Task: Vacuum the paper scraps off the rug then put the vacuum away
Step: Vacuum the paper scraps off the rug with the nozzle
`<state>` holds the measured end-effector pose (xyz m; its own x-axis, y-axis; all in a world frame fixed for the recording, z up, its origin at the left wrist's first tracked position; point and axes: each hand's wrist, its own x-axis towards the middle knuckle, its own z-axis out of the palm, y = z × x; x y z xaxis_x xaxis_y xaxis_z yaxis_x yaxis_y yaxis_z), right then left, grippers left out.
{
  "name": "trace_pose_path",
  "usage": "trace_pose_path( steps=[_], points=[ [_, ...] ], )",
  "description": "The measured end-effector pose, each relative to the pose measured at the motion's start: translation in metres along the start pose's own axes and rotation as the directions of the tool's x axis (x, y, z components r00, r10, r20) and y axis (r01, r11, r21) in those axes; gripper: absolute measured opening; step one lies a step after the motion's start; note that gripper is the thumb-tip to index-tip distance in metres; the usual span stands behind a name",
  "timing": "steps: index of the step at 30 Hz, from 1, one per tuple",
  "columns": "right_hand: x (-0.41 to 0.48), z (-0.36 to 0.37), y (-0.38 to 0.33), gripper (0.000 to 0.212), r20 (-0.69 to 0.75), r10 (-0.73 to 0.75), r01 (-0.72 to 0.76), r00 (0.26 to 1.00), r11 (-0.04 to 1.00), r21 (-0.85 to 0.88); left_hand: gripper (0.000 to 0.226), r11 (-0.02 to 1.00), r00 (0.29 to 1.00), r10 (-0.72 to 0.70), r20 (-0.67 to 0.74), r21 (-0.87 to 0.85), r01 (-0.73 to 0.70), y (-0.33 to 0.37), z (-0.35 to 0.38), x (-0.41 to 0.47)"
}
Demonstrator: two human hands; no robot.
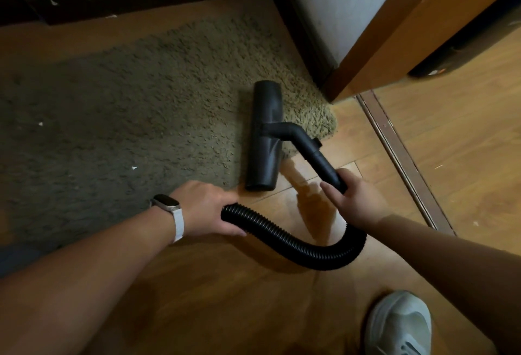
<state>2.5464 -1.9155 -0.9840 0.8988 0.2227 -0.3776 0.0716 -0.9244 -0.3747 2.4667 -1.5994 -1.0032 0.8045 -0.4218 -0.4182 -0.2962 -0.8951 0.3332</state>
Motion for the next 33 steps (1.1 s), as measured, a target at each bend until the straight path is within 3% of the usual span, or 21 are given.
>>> trace_pose_path(
  steps=[8, 11, 15, 19, 23, 28, 33],
  points=[
    [0.052, 0.008, -0.063, 0.027, 0.169, -0.289, 0.306, 0.942, 0.948, -0.09, 0.062, 0.999, 0.999, -0.048, -0.021, -0.016, 0.048, -0.004, 0.002, -0.042],
    [0.064, 0.016, -0.106, 0.024, 0.261, -0.388, 0.427, 0.884, 0.897, -0.113, 0.064, 0.998, 0.997, -0.069, -0.039, -0.013, 0.069, -0.006, 0.005, -0.064],
    [0.074, 0.035, -0.17, 0.037, 0.392, -0.52, 0.621, 0.759, 0.758, -0.198, 0.059, 0.995, 0.993, -0.101, -0.069, -0.011, 0.1, -0.006, 0.002, -0.088],
    [0.079, 0.056, -0.218, 0.048, 0.482, -0.541, 0.703, 0.689, 0.662, -0.262, 0.057, 0.982, 0.978, -0.189, -0.086, -0.02, 0.188, -0.016, 0.001, -0.111],
    [0.088, 0.064, -0.228, 0.05, 0.442, -0.519, 0.67, 0.732, 0.667, -0.326, 0.06, 0.963, 0.954, -0.267, -0.137, 0.008, 0.271, -0.029, 0.005, -0.125],
    [0.107, 0.047, -0.196, 0.045, 0.313, -0.416, 0.506, 0.854, 0.806, -0.307, 0.061, 0.925, 0.919, -0.369, -0.14, 0.045, 0.378, -0.039, 0.0, -0.123],
    [0.107, 0.04, -0.187, 0.047, 0.26, -0.345, 0.419, 0.902, 0.847, -0.329, 0.057, 0.933, 0.932, -0.343, -0.117, 0.076, 0.353, -0.052, -0.008, -0.119]
  ],
)
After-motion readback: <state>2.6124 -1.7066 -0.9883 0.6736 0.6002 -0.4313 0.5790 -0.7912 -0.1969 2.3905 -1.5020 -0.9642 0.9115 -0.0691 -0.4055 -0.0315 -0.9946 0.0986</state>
